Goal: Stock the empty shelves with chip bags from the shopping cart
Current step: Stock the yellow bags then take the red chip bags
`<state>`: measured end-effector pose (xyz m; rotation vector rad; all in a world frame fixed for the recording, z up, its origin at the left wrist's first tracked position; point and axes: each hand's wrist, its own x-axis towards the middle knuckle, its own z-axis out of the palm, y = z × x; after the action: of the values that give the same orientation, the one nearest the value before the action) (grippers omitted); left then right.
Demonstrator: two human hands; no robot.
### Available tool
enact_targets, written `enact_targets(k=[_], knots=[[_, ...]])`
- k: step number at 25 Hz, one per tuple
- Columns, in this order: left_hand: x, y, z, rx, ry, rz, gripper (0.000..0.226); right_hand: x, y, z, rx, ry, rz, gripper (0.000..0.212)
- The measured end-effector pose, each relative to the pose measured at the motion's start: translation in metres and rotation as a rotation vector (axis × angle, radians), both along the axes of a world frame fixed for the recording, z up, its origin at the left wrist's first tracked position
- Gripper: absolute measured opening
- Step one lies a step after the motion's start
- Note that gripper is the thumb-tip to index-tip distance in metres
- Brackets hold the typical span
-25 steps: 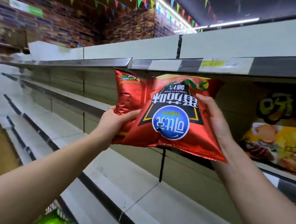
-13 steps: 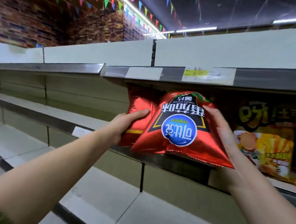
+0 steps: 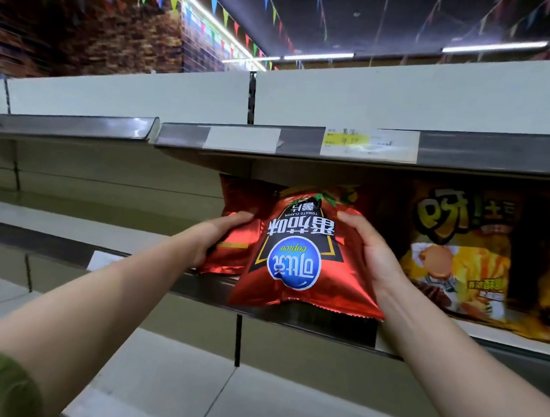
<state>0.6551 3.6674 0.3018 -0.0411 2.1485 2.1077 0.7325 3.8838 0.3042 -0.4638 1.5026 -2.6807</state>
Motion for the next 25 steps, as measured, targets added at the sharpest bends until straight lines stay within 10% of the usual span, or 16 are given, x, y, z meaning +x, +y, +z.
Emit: enact_targets(k=[20,25], knots=[[-0.054,-0.020,-0.003,-0.310,0.140,0.213,0.072,-0.025,-0.010,0.010,0.061,-0.030,-0.146,0.029],[-0.043,-0.002,0.008,-0.746,0.385,0.441,0.069,-0.028,-0.013,0.015,0.057,0.046,-0.056,0.034]])
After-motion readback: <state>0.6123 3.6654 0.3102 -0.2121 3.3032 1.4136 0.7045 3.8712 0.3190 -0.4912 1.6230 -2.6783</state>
